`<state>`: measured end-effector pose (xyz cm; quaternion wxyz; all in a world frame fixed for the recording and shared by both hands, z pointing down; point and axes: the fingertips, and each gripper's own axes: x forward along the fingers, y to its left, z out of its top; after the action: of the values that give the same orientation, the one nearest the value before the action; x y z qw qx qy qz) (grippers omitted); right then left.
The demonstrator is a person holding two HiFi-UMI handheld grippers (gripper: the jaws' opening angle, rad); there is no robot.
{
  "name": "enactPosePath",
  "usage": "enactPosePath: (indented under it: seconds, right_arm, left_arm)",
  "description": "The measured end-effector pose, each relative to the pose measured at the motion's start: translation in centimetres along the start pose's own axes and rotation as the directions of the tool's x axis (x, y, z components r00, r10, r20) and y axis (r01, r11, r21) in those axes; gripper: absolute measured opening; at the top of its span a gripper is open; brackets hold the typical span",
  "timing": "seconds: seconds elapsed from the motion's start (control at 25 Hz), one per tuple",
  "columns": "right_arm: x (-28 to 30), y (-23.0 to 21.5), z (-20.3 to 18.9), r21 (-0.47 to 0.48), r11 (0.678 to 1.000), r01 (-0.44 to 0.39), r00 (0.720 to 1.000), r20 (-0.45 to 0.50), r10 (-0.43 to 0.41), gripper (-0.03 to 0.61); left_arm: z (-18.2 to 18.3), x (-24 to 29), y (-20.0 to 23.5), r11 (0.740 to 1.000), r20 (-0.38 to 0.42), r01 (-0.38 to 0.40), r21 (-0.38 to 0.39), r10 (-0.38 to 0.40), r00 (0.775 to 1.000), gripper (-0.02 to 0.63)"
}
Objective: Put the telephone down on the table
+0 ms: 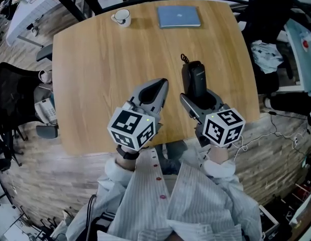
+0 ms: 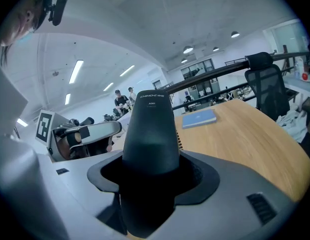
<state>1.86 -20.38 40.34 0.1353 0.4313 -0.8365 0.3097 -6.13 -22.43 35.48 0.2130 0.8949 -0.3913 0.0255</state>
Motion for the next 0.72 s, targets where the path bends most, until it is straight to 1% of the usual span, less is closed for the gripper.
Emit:
enactPosePath:
  seconds: [0.16, 0.52, 0.72]
  right_arm:
    - [0.8, -0.9, -1.8, 0.029, 1.000, 0.002, 1.000, -0.029, -0.001, 0.297]
    - [4.2, -2.8, -4.9, 0.055, 0.998, 0.021, 0.996, -0.091, -0.015, 0.296]
    - [5.9, -3.8, -7.0, 0.017, 0.998, 0.064, 0.990, -0.129, -0.061, 0.296]
  left_arm:
    - [-1.5, 0.2, 0.4, 1.000, -0.024, -0.004, -0.009, 0.004, 1.000, 0.008]
    - [-5.5, 0.9, 2.6, 0.999, -0.073, -0.023, -0.047, 0.020, 0.997, 0.008]
    - [-7.4, 0.7, 4.3, 0.998, -0.097, -0.050, -0.048, 0.045, 0.994, 0.008]
